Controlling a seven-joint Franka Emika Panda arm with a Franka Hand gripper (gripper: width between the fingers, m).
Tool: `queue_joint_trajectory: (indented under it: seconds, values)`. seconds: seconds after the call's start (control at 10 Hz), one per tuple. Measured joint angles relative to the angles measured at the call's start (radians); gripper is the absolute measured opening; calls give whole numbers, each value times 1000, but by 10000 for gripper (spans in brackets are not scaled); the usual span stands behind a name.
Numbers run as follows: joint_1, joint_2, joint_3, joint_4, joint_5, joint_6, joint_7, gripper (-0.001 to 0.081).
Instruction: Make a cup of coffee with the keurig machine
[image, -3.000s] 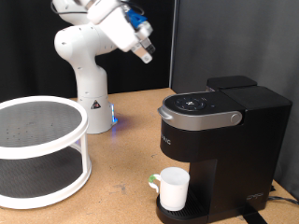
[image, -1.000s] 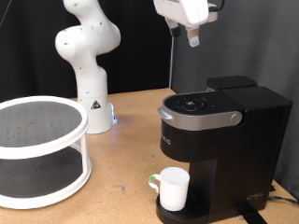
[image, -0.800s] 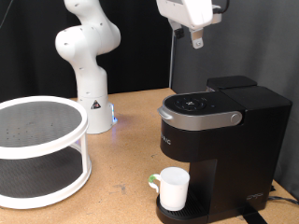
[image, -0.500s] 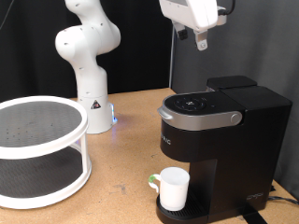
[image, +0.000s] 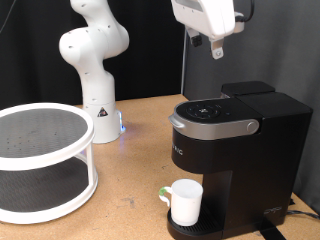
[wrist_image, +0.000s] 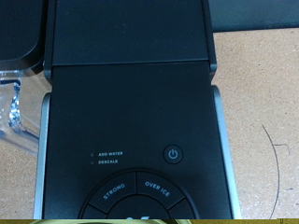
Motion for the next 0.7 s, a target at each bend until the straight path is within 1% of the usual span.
queue_joint_trajectory:
  seconds: [0.2,0.4,0.7]
  values:
    - [-3,15,0,-12,-14,4,0,805]
    - [-5,25,0,-46,-47,56,0,805]
    - [-5,27,1,-101,-57,128,0,805]
